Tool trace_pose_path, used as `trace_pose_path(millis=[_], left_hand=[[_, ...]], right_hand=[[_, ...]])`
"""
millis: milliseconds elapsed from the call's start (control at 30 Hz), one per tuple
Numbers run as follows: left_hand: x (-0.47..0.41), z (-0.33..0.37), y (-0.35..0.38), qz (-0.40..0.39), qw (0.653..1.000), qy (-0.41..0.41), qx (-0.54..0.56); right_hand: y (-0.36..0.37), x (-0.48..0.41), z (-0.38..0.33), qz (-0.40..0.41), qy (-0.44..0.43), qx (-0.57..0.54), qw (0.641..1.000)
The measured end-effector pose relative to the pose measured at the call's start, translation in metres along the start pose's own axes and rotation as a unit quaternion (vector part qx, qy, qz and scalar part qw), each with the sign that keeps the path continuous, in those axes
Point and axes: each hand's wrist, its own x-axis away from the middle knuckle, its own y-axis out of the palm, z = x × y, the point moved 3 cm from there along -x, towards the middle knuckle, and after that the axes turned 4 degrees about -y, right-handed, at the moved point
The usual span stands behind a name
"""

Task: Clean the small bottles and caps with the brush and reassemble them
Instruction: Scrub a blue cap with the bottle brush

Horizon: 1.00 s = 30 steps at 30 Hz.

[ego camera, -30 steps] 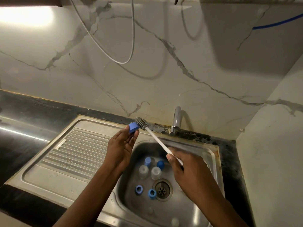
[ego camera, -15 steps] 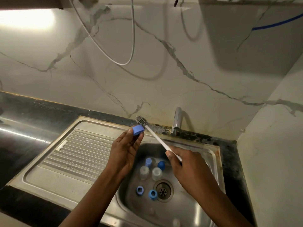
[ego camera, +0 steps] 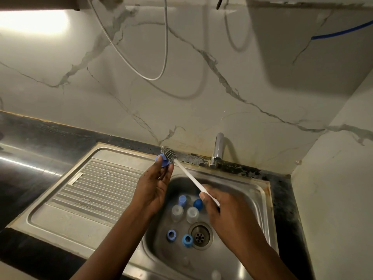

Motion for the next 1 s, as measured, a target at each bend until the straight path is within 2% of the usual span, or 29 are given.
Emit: trace_pose_path(millis=[133,233,367,600,867,1000], left_hand=[[0.0,-0.005,-0.007,-0.018,0.999,-0.039,-0.003],[0.001,-0.004,-0.004,-0.016,0.999,-0.031,0.012],[-0.007,0.008,-0.008,-0.009,0.998,-0.019,0.06],[0.0,0.005,0.0,-0.012,0.993,-0.058,0.105],[-0.002,0.009,0.0,-0.046,0.99,-0.081,0.109],[-0.002,0.017,-0.001,-0.041,0.994,-0.072,0.068]], right_hand=[[-0.003,-0.007,0.004,0.015,0.008,-0.003,1.0],[-0.004,-0.01,0.006,0.025,0.005,0.004,1.0],[-0.002,-0.004,0.002,0.005,-0.002,0.0,1.0],[0.0,-0.002,0.001,-0.003,0.017,-0.034,0.999],[-0.001,-0.01,0.005,-0.002,0.011,-0.017,1.0],[-0.002,-0.002,0.005,-0.018,0.001,-0.018,1.0]])
